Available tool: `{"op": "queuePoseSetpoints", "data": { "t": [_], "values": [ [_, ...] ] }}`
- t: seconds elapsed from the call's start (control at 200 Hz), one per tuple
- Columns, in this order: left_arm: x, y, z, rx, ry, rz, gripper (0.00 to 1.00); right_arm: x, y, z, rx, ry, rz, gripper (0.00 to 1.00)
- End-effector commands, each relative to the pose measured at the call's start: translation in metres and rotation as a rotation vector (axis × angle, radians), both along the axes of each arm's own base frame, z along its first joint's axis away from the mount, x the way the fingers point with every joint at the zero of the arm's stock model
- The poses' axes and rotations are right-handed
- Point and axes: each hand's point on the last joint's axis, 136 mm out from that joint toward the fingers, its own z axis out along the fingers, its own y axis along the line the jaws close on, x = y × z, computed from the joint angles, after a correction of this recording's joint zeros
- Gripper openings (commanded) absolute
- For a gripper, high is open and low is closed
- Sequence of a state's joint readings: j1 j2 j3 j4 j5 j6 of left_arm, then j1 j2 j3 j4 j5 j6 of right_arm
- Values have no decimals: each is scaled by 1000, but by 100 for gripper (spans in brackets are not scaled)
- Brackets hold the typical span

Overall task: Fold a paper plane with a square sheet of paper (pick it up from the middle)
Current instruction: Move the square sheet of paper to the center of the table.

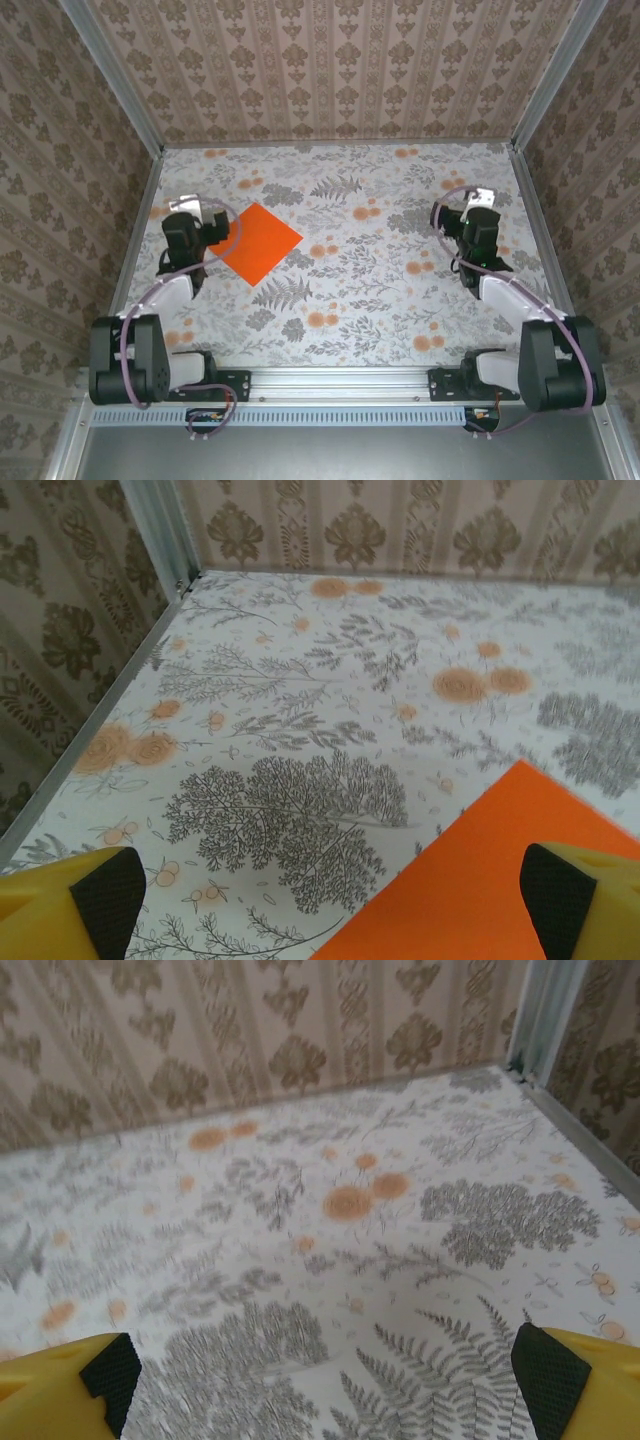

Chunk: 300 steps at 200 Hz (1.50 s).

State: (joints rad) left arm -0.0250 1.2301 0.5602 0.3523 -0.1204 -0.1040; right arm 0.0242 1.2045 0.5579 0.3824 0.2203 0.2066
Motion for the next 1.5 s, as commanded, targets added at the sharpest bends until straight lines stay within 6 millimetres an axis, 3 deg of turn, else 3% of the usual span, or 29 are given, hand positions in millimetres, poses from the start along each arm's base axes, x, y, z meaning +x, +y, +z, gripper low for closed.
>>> {"op": "queuePoseSetpoints", "data": {
  "t": [0.0, 0.185, 0.43, 0.67, 0.945, 1.195, 1.21, 1.36, 1.495],
  "values": [
    [-27, 3, -15, -166, 222, 112, 100, -21, -3, -18, 170, 186, -116, 100],
    [-33, -36, -23, -391, 370, 48, 100, -29, 42, -29, 359, 378, 38, 100],
    [-27, -104, -44, -467, 496, -42, 100, -56, 103, -43, 477, 525, 188, 100],
    [-18, -132, -84, -478, 617, 14, 97, -79, 138, -47, 501, 569, 269, 100],
    [-13, -165, -115, -504, 752, -34, 90, -78, 149, -45, 519, 561, 295, 100],
    [-32, -216, -144, -471, 888, -138, 89, -76, 149, -55, 512, 591, 281, 100],
    [-39, -228, -144, -460, 901, -167, 89, -75, 149, -55, 508, 593, 280, 100],
    [-72, -277, -157, -447, 993, -264, 89, -75, 136, -59, 465, 600, 217, 100],
    [-104, -324, -153, -473, 1048, -391, 89, -78, 124, -60, 448, 581, 152, 100]
  ]
}}
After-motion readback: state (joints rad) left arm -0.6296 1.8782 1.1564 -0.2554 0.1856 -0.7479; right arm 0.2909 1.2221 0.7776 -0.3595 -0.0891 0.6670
